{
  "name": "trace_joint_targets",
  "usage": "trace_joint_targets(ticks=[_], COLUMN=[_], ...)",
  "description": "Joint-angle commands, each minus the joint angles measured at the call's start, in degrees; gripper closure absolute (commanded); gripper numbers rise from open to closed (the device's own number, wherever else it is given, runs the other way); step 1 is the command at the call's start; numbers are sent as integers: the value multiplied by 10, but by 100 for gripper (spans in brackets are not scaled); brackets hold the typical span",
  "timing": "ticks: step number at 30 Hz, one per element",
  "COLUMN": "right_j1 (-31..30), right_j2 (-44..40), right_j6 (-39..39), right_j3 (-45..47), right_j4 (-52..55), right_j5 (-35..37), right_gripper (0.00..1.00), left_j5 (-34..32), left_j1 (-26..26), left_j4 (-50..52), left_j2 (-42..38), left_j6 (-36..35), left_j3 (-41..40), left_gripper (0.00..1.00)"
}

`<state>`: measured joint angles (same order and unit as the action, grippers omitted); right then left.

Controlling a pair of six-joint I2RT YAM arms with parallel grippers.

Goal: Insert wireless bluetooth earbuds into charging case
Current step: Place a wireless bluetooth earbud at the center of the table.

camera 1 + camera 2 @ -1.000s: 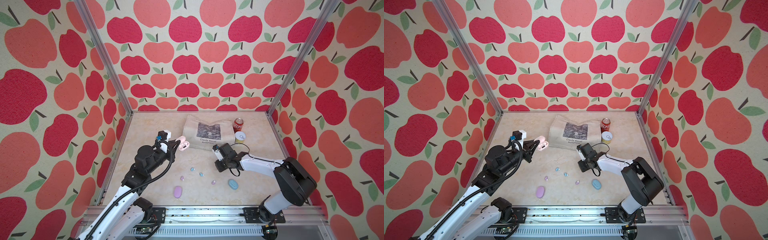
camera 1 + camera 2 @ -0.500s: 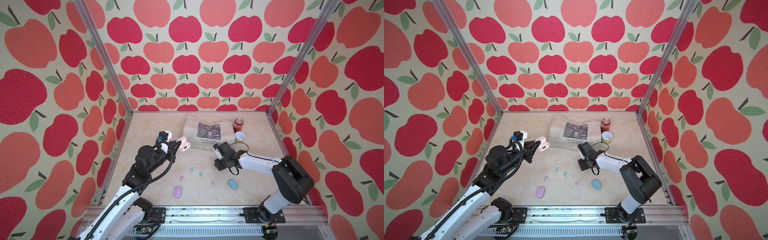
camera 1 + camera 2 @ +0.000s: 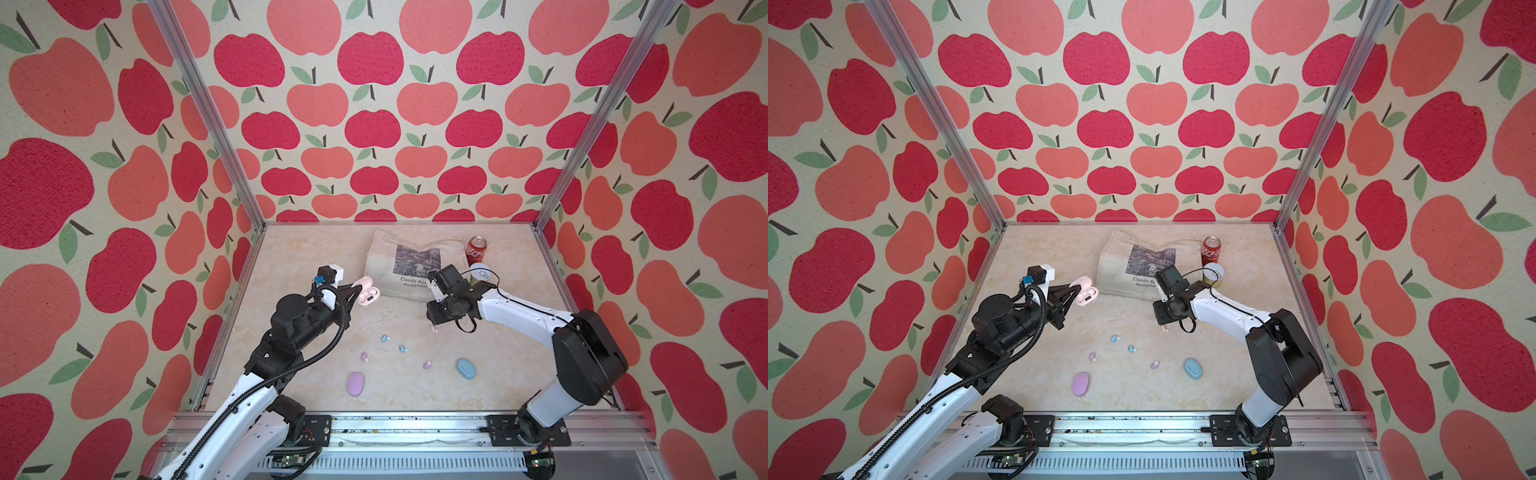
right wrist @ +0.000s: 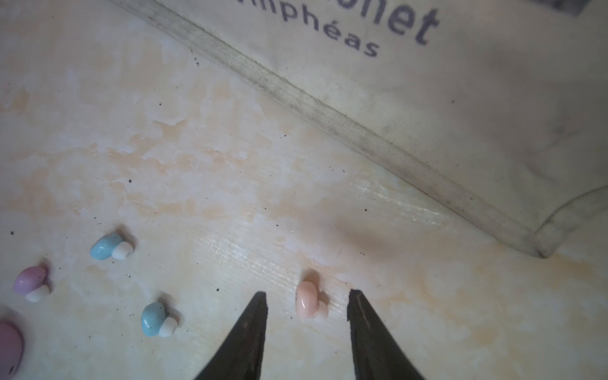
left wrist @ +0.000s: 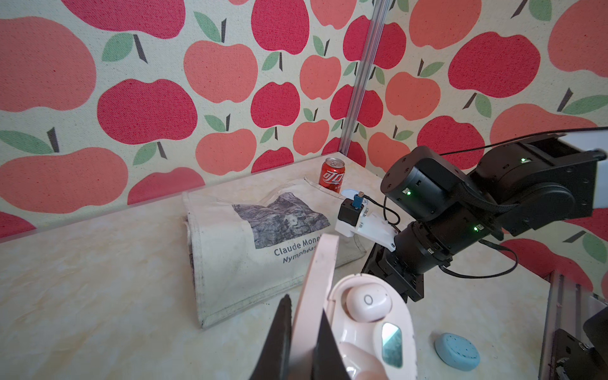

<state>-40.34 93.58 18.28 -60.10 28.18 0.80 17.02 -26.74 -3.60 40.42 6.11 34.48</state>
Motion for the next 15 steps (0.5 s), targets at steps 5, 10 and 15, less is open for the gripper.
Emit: trace_joint_targets(ticks=[5, 10, 15], right_j1=[1, -3, -6], right_j2=[39, 66, 85], right_j6=[-23, -36, -46], right_j3=[-7, -14, -30], right_j4=[62, 59, 59], right_j5=[-39, -40, -32], right_gripper=[57, 58, 59], left_j5=[20, 37, 48], left_j1=[3, 3, 2], left_j4=[-18, -18, -16], left_j2=[-2, 9, 16], left_j6=[14, 21, 27], left_j3=[-13, -12, -7], left_gripper=[100, 100, 100])
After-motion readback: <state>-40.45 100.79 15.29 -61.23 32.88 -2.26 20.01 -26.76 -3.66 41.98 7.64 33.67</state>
